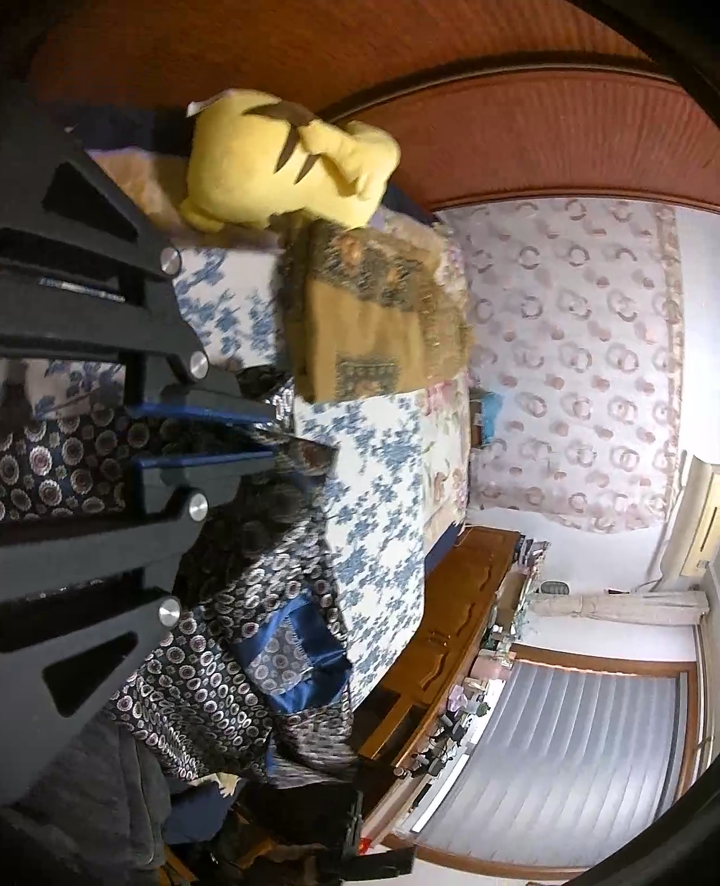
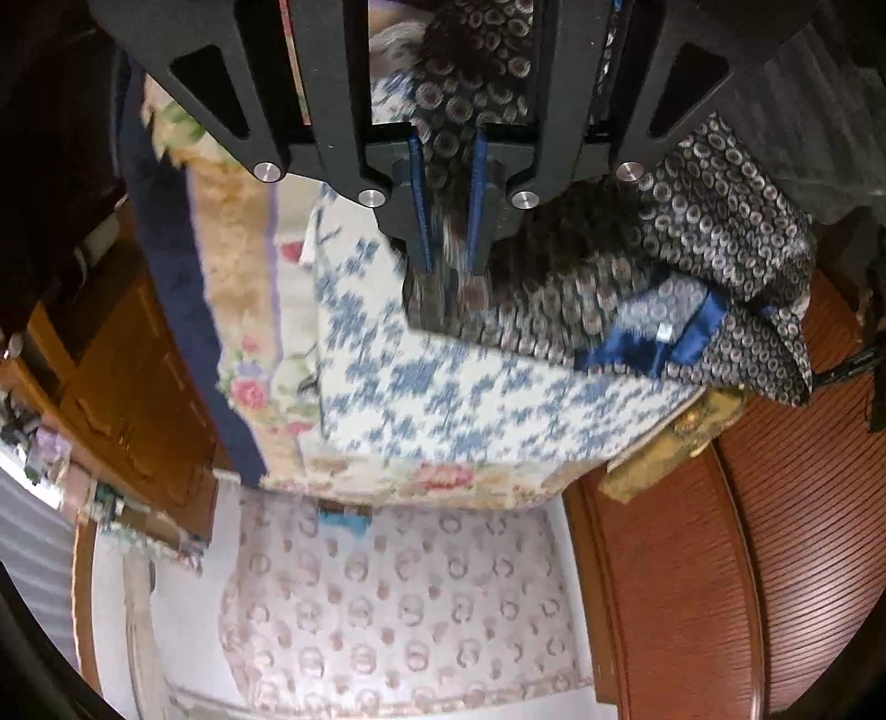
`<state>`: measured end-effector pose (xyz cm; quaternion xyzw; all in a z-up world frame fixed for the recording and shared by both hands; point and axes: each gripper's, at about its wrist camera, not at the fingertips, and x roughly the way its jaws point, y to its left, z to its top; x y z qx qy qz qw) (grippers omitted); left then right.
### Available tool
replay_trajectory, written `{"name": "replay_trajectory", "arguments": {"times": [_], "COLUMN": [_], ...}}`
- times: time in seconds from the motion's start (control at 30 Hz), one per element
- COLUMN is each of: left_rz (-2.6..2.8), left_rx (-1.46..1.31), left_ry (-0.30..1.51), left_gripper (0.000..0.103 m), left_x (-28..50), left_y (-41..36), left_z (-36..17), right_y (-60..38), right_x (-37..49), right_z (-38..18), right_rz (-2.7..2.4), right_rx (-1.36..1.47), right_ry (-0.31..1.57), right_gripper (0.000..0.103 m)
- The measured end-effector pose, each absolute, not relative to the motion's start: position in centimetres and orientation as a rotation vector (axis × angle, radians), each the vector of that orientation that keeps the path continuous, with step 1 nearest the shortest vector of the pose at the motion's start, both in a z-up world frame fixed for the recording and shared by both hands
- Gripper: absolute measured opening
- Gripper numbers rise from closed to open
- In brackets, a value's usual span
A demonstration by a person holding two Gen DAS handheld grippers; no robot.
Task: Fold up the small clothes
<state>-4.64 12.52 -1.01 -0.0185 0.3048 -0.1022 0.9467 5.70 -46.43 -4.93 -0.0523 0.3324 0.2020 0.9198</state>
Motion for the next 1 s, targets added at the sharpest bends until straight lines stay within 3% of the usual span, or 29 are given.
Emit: {"name": "replay_trajectory", "arguments": {"times": [0.23,0.63,1.0], "left_rz": [-0.182,-0.182,-0.169], "left_rx": [-0.037,-0.007,0.034], "left_ry": [0.616,0.887,0.999], "left_gripper": [0.015,0.018,0.019], "left_x": [-3.0,8.1,10.3], "left_y": [13.7,13.4,12.8], "left_z": [0.2,-8.3,-11.6], "right_y": [-46.0,-42.5,-43.1], "right_x": [8.0,15.9,17.9], "right_z": [-4.7,-10.9,-14.0], "right_rz": [0.363,0.360,0.331], "right_rx": [-0.148,-0.193,-0.187], "right_ry": [0.652,0.793,0.920], "right_gripper": [0.025,0.033,0.037]}}
